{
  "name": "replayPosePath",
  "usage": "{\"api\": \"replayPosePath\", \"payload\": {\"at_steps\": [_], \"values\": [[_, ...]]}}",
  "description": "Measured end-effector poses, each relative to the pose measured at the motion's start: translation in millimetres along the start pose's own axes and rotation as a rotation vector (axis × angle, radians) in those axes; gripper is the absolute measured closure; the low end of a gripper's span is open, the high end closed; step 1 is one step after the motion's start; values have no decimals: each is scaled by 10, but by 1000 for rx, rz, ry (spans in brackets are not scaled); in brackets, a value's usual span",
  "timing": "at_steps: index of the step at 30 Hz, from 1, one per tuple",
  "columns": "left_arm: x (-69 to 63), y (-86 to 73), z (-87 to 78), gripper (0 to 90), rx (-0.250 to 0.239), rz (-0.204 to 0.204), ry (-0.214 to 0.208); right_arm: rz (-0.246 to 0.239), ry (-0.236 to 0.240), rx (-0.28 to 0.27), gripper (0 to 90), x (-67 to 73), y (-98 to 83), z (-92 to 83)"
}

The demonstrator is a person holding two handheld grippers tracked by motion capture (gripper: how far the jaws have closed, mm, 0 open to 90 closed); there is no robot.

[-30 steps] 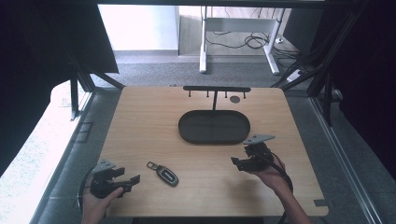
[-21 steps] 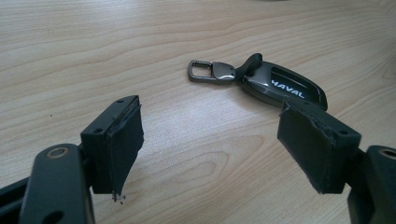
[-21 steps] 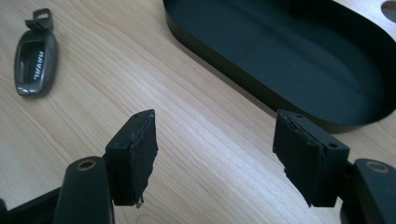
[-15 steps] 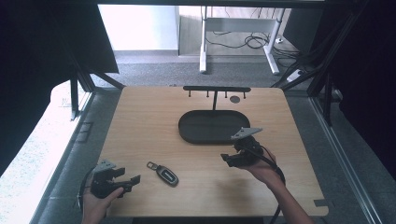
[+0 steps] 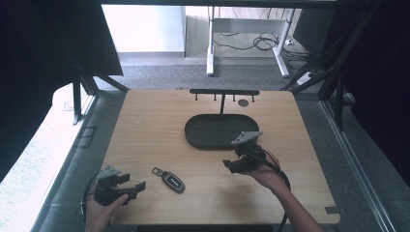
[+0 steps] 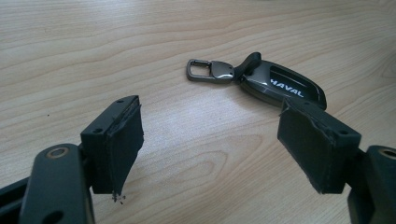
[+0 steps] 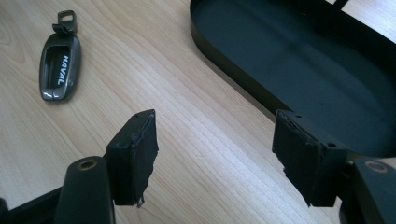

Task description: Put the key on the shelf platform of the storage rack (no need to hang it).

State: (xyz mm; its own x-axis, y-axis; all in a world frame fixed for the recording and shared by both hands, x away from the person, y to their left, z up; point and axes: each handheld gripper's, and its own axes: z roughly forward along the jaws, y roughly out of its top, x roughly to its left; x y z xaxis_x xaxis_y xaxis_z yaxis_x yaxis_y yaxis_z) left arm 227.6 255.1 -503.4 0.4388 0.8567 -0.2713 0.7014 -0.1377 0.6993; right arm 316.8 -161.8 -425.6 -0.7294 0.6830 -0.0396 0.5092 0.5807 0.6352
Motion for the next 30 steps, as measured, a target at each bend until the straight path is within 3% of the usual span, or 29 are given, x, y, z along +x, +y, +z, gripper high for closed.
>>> {"api": "replayPosePath", "payload": {"at_steps": [30], "values": [[3, -2, -3, 227, 1, -6, -2, -100, 59, 54, 323, 376, 324, 247]]}}
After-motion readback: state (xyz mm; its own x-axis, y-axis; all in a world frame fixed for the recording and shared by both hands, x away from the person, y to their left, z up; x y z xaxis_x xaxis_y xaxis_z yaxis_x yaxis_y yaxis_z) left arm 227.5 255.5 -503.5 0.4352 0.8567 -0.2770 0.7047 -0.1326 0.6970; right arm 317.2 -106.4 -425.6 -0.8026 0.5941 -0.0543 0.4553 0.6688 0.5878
